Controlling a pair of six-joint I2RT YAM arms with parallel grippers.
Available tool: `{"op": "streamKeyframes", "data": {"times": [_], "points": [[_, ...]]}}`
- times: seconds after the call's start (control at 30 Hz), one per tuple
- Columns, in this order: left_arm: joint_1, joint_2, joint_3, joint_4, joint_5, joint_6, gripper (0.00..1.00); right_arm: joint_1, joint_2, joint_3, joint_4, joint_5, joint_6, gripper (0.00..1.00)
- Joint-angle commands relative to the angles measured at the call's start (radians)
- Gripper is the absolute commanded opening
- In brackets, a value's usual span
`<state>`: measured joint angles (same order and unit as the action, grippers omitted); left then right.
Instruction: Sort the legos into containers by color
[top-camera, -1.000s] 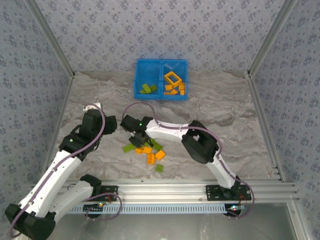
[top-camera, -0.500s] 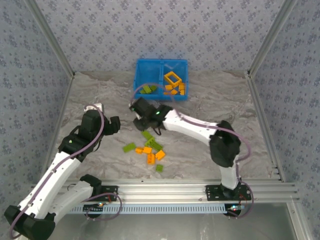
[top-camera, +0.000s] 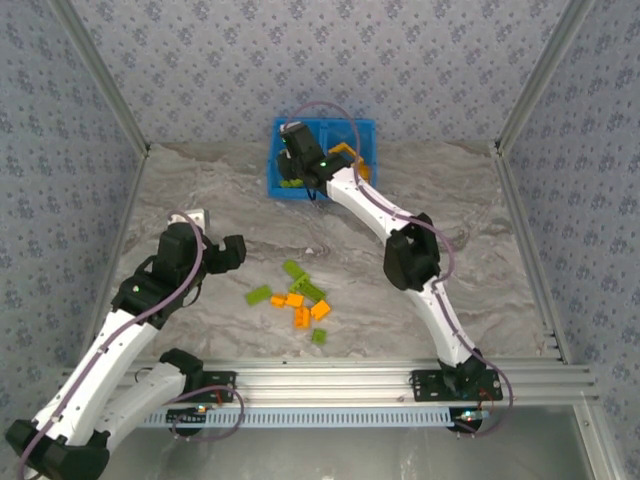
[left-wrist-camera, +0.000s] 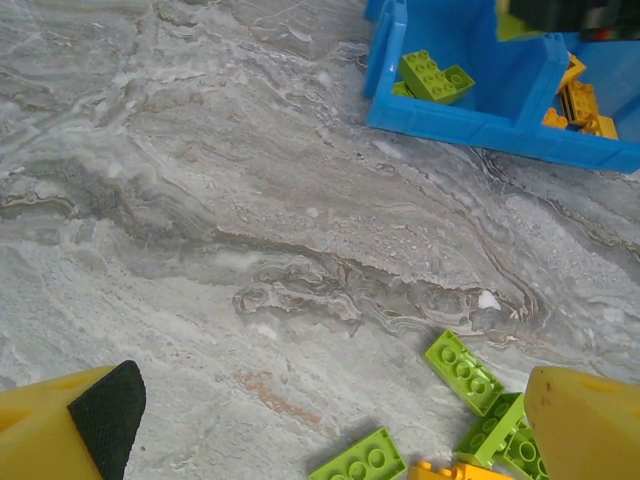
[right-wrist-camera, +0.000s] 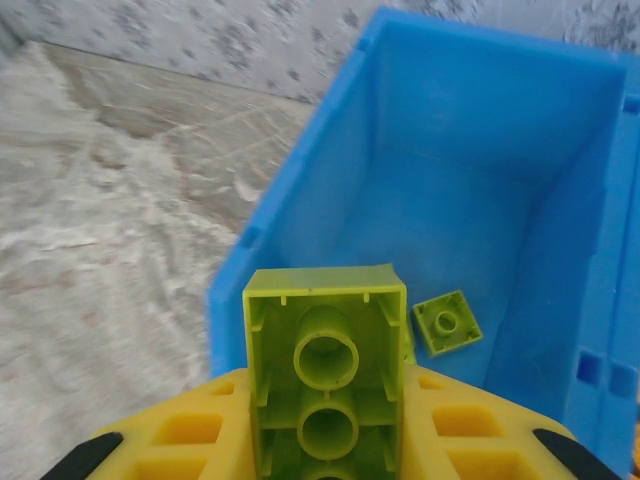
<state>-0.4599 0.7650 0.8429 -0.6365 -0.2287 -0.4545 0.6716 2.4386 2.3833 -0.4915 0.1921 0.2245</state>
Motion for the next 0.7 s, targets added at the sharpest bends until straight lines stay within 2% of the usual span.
{"op": "streamKeyframes", "data": {"times": [0.0,0.17,0.43,0.47,0.6,0.67], "points": [[0.006,-0.022,-0.025,-0.022,0.030,-0.027,0.99,-0.018,0.112,0.159,-0.063,0.008,0.007,0.28],[0.006,-0.016,-0.032,-0.003,0.034,-0.032,0.99,-0.031,0.218,0.262,0.028,0.024,-0.038,0.29],[0.006,-0.011,-0.025,0.000,0.042,-0.043,0.99,-0.050,0.283,0.330,0.229,0.056,-0.120,0.32],[0.006,-0.013,-0.027,-0.002,0.043,-0.044,0.99,-0.056,0.287,0.340,0.245,0.054,-0.118,0.34],[0.006,-0.020,-0.033,-0.011,0.041,-0.050,0.99,-0.061,0.284,0.384,0.243,0.059,-0.127,0.61],[0.006,-0.017,-0.036,-0.012,0.044,-0.056,0.99,-0.064,0.266,0.395,0.222,0.058,-0.134,0.68]]}}
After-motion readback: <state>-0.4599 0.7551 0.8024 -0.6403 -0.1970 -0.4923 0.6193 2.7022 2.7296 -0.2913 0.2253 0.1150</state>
